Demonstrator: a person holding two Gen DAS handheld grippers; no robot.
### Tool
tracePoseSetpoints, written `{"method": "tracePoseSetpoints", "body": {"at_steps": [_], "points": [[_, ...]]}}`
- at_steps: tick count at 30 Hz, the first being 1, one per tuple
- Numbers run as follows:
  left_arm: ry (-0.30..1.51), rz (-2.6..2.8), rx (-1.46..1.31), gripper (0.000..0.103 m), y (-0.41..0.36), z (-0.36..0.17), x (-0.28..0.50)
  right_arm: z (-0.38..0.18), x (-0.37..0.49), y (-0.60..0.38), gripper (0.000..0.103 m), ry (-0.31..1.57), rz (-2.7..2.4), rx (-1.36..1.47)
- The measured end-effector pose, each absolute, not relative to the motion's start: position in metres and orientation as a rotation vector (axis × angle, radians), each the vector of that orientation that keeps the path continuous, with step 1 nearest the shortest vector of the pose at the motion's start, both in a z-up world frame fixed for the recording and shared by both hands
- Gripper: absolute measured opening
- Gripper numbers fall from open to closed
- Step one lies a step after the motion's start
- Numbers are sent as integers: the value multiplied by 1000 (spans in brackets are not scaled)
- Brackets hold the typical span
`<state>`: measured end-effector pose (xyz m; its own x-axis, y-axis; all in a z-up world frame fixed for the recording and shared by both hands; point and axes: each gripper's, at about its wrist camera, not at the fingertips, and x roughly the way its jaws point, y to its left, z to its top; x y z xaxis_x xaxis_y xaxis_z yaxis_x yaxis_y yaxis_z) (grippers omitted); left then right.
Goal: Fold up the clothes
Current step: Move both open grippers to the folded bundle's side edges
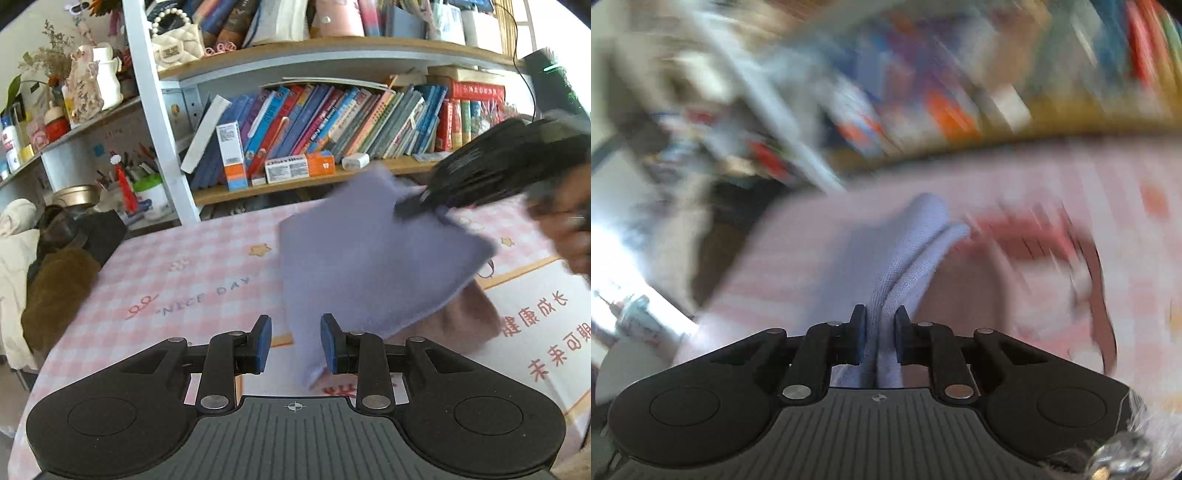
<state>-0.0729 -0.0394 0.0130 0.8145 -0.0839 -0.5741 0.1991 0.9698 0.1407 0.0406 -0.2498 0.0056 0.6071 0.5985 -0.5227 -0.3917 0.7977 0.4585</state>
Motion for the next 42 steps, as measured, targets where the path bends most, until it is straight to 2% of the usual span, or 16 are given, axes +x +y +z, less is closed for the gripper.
{"method": "tracePoseSetpoints", "body": {"at_steps": [3, 8, 11, 13, 16, 17, 18, 19, 24, 26, 29, 32, 35, 37, 38, 42], "points": [[594, -181, 192, 30, -30, 12, -69, 3, 21, -247, 14, 744, 510, 292], [578, -234, 193, 30, -18, 11, -63, -57, 47, -255, 19, 893, 349, 323], [573, -285, 191, 30, -16, 8, -57, -52, 47, -257, 28, 867, 357, 332], [570, -320, 203, 30, -18, 5, -53, -48, 47, -257, 42, 851, 356, 344], [559, -368, 219, 30, -24, 4, -49, -50, 59, -257, 42, 869, 342, 398], [555, -380, 223, 30, -26, 3, -48, -52, 64, -254, 41, 883, 334, 401], [549, -389, 229, 30, -27, 3, -47, -52, 67, -250, 23, 888, 327, 389], [542, -394, 236, 30, -28, 3, -46, -50, 69, -246, 16, 883, 326, 375], [547, -411, 250, 30, -31, -4, -40, -10, 43, -235, 16, 668, 421, 278], [553, -408, 255, 30, -33, -6, -37, -26, 60, -232, 16, 765, 348, 263], [557, -397, 251, 30, -32, -8, -34, -59, 81, -238, 23, 885, 295, 301], [560, -368, 212, 30, -22, -5, -33, -51, 72, -241, 36, 852, 286, 291], [577, -337, 144, 31, -8, -4, -28, -35, 50, -248, 58, 804, 255, 285], [610, -312, 60, 56, 3, -6, -19, -29, 37, -255, 68, 816, 248, 305], [628, -301, 11, 79, 9, -8, -14, -30, 34, -257, 70, 837, 245, 316], [723, -339, -214, 84, 29, -20, 12, -40, 24, -266, 72, 936, 212, 357]]}}
